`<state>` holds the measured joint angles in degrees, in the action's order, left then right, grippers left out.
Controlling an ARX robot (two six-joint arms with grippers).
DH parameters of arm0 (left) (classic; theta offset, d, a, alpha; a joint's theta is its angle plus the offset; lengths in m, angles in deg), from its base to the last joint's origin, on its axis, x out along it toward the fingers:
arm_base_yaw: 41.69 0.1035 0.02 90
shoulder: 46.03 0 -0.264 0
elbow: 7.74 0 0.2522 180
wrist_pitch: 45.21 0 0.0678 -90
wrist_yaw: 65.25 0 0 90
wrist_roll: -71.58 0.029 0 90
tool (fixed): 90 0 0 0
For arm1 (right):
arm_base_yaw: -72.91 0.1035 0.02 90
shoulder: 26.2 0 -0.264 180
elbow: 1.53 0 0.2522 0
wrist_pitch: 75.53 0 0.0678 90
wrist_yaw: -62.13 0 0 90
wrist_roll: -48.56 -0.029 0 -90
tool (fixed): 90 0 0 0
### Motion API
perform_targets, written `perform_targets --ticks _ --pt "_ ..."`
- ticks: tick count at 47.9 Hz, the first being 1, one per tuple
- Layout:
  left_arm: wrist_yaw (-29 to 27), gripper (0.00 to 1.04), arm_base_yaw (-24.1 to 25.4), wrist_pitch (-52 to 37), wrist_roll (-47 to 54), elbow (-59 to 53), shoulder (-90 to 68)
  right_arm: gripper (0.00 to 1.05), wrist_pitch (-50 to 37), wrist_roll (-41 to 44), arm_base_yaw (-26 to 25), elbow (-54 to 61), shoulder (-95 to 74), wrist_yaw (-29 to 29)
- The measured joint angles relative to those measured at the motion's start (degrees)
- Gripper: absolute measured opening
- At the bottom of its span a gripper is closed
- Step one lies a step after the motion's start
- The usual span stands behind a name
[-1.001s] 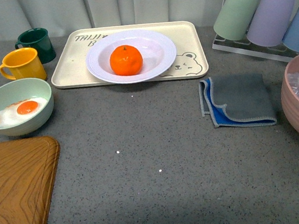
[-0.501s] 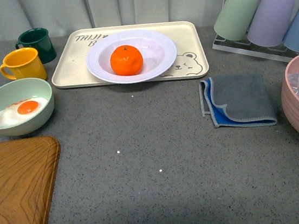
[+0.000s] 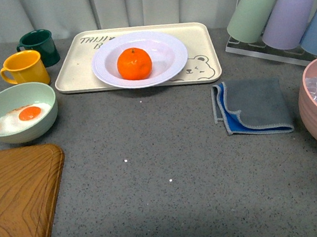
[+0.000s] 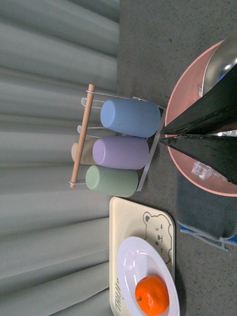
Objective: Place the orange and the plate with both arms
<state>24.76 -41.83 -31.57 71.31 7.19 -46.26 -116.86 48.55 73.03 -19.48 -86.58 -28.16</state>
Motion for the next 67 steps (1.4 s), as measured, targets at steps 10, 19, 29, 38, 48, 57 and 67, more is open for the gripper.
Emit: perform_targets --ticks 10,19,29,38,48,57,67 --pt "0.00 0.98 0.00 0.00 0.00 0.00 0.00 0.01 9.40 -0.02 0.00 2.64 12.20 0.17" --pt "0.00 0.98 0.00 0.00 0.00 0.00 0.00 0.01 15.50 0.00 -0.02 3.50 19.34 0.20" --pt "0.00 0.98 0.00 0.00 0.00 0.00 0.00 0.01 21.73 0.00 -0.02 3.87 26.32 0.20" --pt "0.00 0.98 0.00 0.00 0.00 0.00 0.00 0.01 27.91 -0.02 -0.02 3.89 33.03 0.20" --pt "0.00 0.98 0.00 0.00 0.00 0.00 0.00 0.01 34.77 -0.02 -0.02 3.89 40.22 0.22" --pt "-0.02 0.98 0.00 0.00 0.00 0.00 0.00 0.01 38.47 0.00 -0.02 3.89 43.93 0.24" --pt "0.00 0.98 0.00 0.00 0.00 0.00 0.00 0.01 41.70 0.00 -0.02 3.89 47.21 0.22"
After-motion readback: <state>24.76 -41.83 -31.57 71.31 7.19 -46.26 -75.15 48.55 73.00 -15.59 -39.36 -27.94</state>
